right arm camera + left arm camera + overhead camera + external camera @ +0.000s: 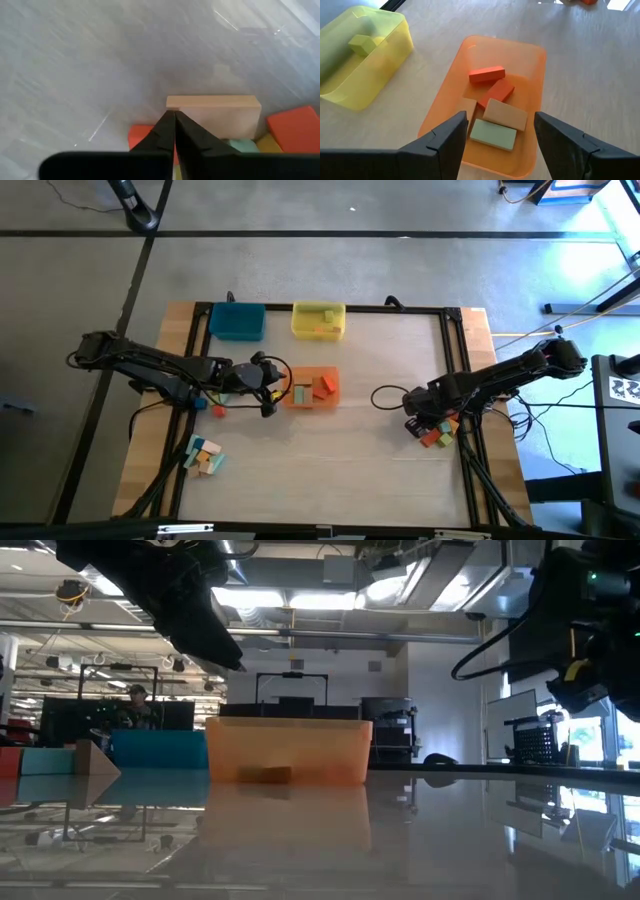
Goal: Sort blocks by size
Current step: Put the brown rectangle block into the orange bin
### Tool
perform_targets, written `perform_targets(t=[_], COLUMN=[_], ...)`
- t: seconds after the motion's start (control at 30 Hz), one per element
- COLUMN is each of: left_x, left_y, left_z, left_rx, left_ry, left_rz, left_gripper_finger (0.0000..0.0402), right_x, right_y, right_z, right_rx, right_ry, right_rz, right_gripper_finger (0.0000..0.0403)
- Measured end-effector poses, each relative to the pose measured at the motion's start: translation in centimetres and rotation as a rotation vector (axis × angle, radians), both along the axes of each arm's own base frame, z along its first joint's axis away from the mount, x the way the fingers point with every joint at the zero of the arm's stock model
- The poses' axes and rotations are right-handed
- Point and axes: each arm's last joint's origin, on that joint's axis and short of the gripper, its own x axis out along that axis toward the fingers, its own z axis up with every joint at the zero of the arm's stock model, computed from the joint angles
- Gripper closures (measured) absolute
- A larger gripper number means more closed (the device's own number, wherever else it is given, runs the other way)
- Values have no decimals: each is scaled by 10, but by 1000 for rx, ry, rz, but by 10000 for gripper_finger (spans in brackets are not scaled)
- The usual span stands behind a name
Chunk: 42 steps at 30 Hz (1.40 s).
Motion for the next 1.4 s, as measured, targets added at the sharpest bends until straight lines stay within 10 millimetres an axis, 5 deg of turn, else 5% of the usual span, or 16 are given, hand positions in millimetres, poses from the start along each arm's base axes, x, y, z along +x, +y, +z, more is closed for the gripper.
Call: perform_targets(t=[0.3, 0.73, 1.0, 1.2, 1.4], left_x=[0, 0, 0, 0, 0], left_y=[0, 0, 0, 0, 0], left_z=[0, 0, 0, 0, 0], left_rx=[0, 0, 0, 0, 1], left_ry=[0, 0, 1, 3, 3], left_rz=[0, -1, 0, 0, -1], left_gripper_finger=[183, 183, 183, 183, 183], right_x=[3, 45, 62, 72, 80], right_y=[1, 4, -8, -7, -8], right_z=[-4, 10, 25, 45, 63], right_rx=[15, -186, -370, -250, -392], right_ry=[-55, -614, -798, -888, -952], right_rz=[-9, 220, 265, 365, 459], right_gripper_finger=[384, 382, 377, 287, 152])
